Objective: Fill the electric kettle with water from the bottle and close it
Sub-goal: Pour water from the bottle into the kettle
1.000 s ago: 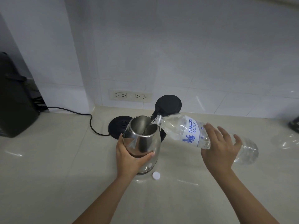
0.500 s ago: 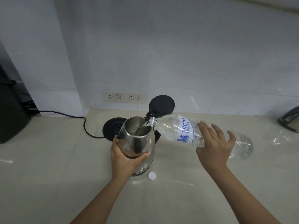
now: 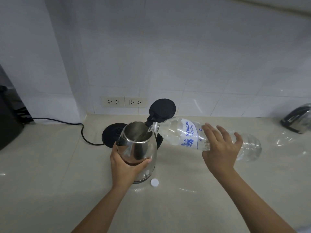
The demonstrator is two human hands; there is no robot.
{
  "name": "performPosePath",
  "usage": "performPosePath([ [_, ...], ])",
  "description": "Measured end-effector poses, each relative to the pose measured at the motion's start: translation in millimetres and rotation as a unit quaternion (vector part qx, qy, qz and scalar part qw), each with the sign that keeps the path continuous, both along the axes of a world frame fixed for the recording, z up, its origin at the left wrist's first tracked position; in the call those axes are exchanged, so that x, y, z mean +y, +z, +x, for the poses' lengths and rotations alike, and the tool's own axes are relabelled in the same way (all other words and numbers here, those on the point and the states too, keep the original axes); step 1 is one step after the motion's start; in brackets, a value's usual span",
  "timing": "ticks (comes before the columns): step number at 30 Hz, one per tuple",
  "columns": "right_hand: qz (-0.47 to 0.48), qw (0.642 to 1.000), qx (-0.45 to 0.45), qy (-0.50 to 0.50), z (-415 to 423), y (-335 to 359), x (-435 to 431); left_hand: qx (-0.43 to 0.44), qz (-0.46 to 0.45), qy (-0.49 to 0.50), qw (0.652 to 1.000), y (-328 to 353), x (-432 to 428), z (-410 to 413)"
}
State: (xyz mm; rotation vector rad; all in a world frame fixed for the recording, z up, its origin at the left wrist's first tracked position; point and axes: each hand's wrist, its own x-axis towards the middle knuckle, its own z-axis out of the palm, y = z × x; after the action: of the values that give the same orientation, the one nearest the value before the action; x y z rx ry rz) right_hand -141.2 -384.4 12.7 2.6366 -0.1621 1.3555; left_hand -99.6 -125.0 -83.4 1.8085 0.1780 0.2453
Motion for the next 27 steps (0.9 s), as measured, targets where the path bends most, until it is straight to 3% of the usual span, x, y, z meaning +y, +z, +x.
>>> performPosePath([
  [27, -0.013, 0.999, -0.039, -0.018, 1.8, 17.3, 0.7, -0.001, 0.004, -0.005, 1.000, -3.0, 1.0, 1.1],
])
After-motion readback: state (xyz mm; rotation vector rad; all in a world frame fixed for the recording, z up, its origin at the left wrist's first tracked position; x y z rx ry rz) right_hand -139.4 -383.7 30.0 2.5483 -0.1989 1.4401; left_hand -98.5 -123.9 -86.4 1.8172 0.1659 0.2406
